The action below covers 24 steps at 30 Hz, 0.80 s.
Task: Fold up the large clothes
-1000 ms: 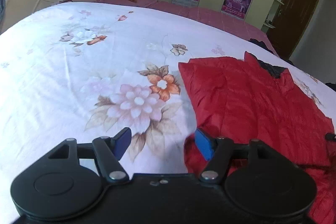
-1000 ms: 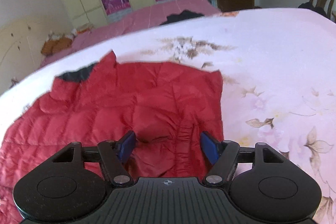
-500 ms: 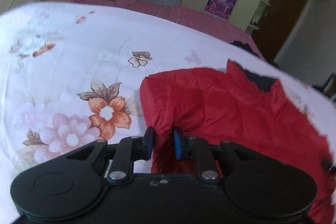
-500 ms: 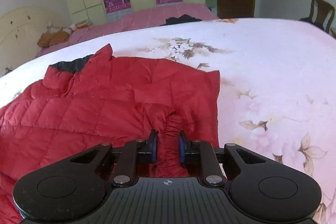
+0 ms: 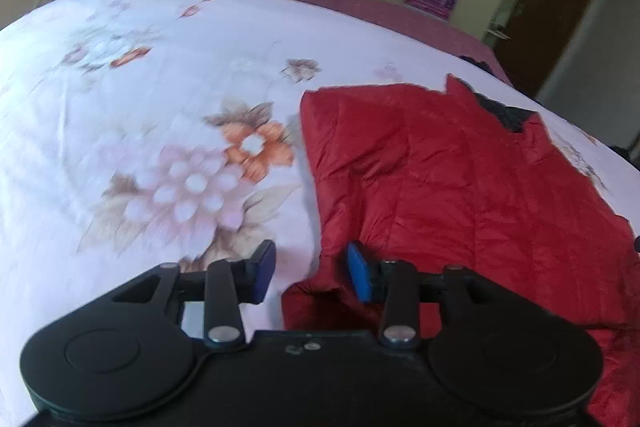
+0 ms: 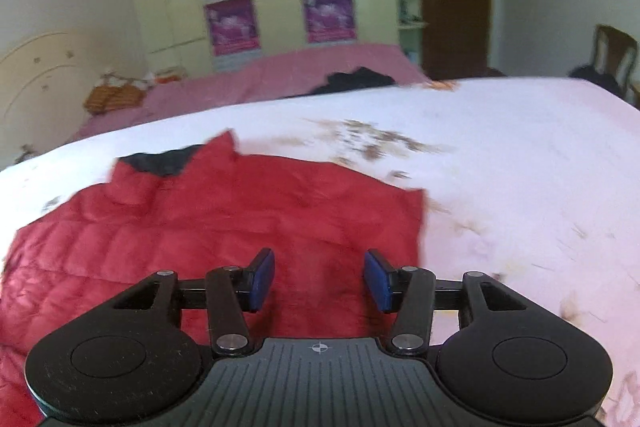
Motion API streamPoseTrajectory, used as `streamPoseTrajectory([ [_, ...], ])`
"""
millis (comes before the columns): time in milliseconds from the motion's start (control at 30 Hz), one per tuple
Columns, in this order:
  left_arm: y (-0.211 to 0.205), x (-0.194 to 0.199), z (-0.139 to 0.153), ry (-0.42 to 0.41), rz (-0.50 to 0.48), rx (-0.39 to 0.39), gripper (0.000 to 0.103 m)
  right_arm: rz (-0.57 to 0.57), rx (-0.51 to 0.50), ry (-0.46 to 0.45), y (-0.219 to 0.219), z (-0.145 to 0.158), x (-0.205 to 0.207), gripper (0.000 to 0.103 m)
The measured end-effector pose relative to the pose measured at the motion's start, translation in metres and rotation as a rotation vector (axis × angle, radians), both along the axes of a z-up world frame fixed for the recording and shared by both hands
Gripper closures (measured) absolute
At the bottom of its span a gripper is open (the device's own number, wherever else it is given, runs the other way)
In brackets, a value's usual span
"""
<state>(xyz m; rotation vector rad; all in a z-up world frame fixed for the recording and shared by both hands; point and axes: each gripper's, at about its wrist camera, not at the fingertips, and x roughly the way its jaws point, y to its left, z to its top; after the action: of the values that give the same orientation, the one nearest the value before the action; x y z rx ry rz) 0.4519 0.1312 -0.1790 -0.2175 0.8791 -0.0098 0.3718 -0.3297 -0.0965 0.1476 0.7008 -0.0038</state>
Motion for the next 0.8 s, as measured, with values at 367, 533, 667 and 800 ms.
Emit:
streamPoseTrajectory([
  [367, -0.007, -0.019, 0.007, -0.042, -0.004, 0.082, 0.074, 0.034, -0.09, 0.138, 0.009, -0.039, 0.007, 0.054],
  [533, -0.026, -0.024, 0.035, -0.148, -0.049, 0.102, 0.072, 0.031, -0.035, 0.043, 0.009, -0.009, -0.001, 0.053],
  [667, -0.056, -0.002, 0.036, -0.14, -0.127, 0.113, 0.072, 0.073, -0.024, 0.032, 0.027, -0.003, 0.01, 0.053],
  [800, -0.074, 0.021, 0.017, -0.087, -0.145, 0.163, 0.065, 0.075, -0.064, 0.071, 0.036, -0.016, 0.02, 0.053],
])
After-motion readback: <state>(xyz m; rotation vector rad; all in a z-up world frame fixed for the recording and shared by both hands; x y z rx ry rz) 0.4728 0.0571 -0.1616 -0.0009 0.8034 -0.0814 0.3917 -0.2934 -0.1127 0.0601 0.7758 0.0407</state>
